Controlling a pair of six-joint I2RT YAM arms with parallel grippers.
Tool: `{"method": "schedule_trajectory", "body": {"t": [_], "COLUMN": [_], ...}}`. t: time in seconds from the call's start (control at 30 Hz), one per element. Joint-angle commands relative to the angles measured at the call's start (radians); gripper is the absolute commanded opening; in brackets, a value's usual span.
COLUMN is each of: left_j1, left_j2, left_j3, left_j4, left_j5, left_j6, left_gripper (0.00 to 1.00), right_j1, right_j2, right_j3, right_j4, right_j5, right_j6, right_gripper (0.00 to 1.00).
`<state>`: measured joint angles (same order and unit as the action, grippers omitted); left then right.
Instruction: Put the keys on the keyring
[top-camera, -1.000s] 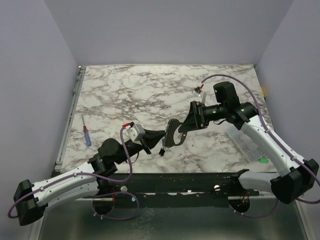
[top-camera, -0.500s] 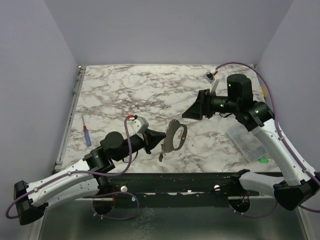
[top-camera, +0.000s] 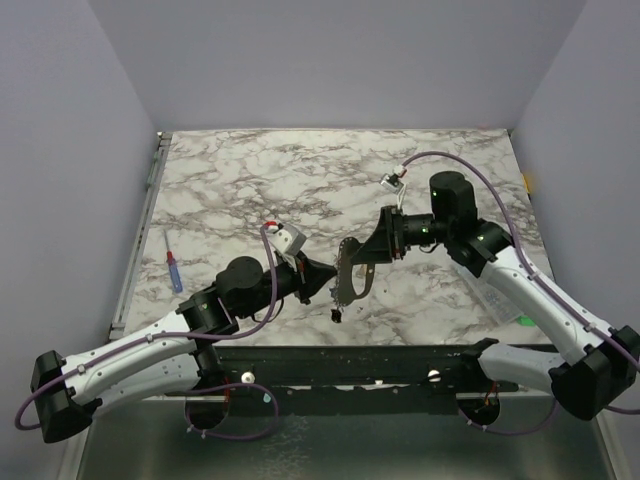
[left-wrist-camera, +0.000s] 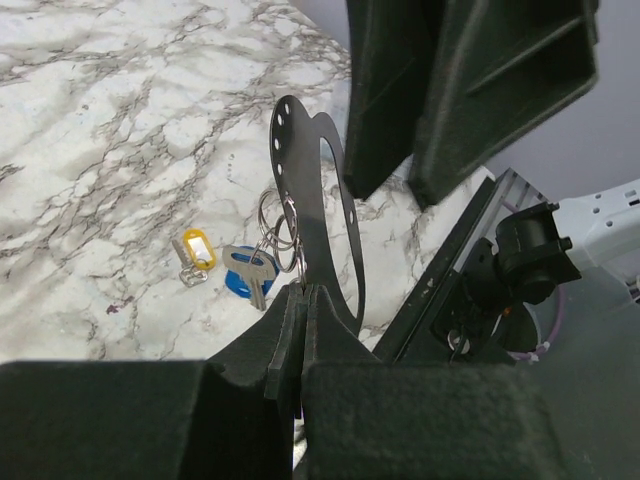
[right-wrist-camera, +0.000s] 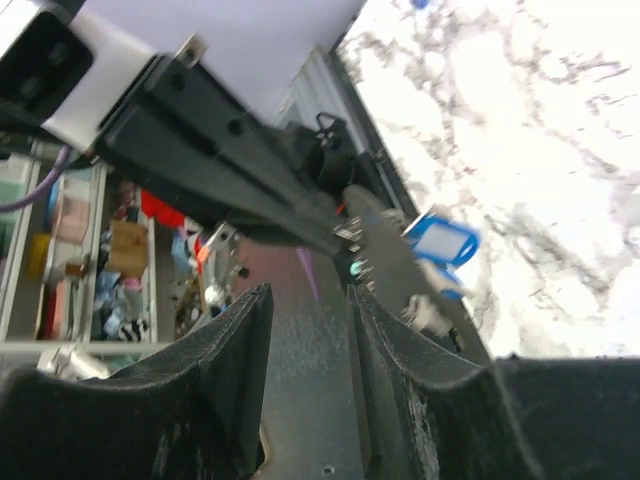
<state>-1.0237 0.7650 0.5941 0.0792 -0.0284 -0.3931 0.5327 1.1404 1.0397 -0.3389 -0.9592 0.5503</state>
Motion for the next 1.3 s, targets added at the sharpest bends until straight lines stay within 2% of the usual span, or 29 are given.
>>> {"method": "schedule_trajectory", "body": {"t": [0.0, 0.17, 0.37, 0.57, 0.7, 0.83, 1.03, 1.13, 1.27], "left_j1": [-0.006, -0.007, -0.006, -0.006, -0.006, -0.006, -0.006, -0.007, -0.006], "left_j2": [-0.003, 0.001, 0.026, 0.045, 0.038, 0.038, 0.03, 0.033, 0.051], "left_j3": [0.043, 0.045, 0.054, 0.064, 0.092, 0.123, 0.196, 0.237, 0.298], "left_j4": [0.037, 0.036, 0.043, 0.037, -0.032, -0.077, -0.134, -0.172, -0.227], "left_j5": [0.028, 0.061, 0.078, 0.101, 0.1, 0.157, 0.258, 0.313, 0.383], "left_j6": [-0.013, -0.012, -0.016, 0.036, 0.123, 0.172, 0.208, 0.22, 0.235], "left_gripper": [0.0, 0.0, 0.0, 0.0, 0.0, 0.0, 0.0, 0.0, 0.0], "right_j1": [0.0, 0.001, 0.001, 0.0, -0.002, -0.004, -0.004, -0.004, -0.004], "right_j2": [0.049, 0.129, 0.189, 0.176, 0.092, 0.017, -0.072, -0.057, -0.029], "right_j3": [-0.015, 0.008, 0.025, 0.021, 0.015, 0.001, -0.064, -0.024, 0.057], "right_j4": [0.11, 0.117, 0.065, 0.036, 0.049, 0.14, 0.327, 0.29, 0.135], "right_j5": [0.139, 0.195, 0.172, 0.124, 0.142, 0.049, -0.146, -0.238, -0.336], "right_j6": [0.055, 0.051, -0.004, -0.067, -0.131, -0.178, -0.218, -0.273, -0.403], "right_gripper": [0.44, 0.44, 0.44, 0.47, 0.52, 0.57, 0.57, 0.57, 0.57]}}
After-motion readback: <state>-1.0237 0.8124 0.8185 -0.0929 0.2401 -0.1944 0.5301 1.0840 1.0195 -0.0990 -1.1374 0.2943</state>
